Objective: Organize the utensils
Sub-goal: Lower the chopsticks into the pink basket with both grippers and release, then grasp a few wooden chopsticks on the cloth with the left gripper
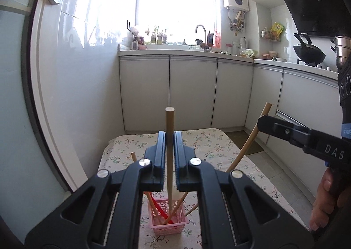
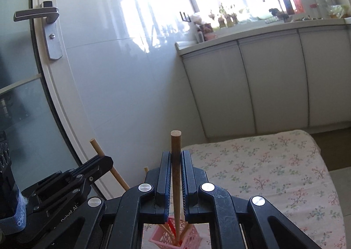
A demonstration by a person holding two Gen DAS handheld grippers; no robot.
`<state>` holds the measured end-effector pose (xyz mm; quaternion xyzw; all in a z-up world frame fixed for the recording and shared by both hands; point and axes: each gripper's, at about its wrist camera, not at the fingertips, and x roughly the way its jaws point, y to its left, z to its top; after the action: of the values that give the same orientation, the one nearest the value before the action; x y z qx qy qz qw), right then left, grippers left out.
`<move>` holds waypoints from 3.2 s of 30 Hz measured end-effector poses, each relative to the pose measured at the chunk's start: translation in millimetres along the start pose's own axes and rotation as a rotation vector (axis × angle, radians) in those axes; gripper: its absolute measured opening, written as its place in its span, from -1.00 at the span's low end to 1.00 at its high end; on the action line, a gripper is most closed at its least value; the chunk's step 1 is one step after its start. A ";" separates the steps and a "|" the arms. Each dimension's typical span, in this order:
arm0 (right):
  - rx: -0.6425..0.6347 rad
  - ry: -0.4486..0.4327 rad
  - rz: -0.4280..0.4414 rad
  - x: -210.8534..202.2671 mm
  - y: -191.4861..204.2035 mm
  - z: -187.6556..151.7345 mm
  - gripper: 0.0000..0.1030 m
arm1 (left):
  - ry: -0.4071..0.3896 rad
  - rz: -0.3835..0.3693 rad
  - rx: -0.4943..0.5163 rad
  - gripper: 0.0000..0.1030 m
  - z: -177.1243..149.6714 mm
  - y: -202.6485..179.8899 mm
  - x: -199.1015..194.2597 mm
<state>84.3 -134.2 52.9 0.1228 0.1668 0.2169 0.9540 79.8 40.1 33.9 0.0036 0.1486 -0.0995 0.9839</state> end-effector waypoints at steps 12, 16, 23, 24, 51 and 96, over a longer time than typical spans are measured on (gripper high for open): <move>0.001 0.068 -0.027 38.3 -4.3 -19.6 -0.87 | 0.103 0.004 -0.004 -0.84 -16.1 11.3 30.1; 0.006 0.096 -0.035 46.4 -8.4 -24.5 -0.86 | 0.137 0.002 0.009 -0.84 -19.6 8.0 36.9; 0.035 0.131 -0.047 57.7 -18.0 -29.5 -0.86 | 0.153 0.000 0.012 -0.84 -19.9 4.3 38.5; 0.039 0.134 -0.048 58.7 -19.2 -29.7 -0.86 | 0.155 -0.002 0.011 -0.84 -19.6 4.2 38.8; 0.145 0.127 -0.131 -16.4 -88.2 -19.3 0.97 | 0.209 -0.027 -0.032 0.99 -18.0 -28.8 13.7; 0.538 0.660 -0.422 18.7 -259.6 -104.1 0.99 | 0.728 -0.169 0.059 0.38 -106.5 -140.1 190.0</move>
<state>158.3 -336.2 -126.9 0.2532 0.5327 -0.0050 0.8075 199.0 -130.3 -120.4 0.0547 0.4853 -0.1766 0.8546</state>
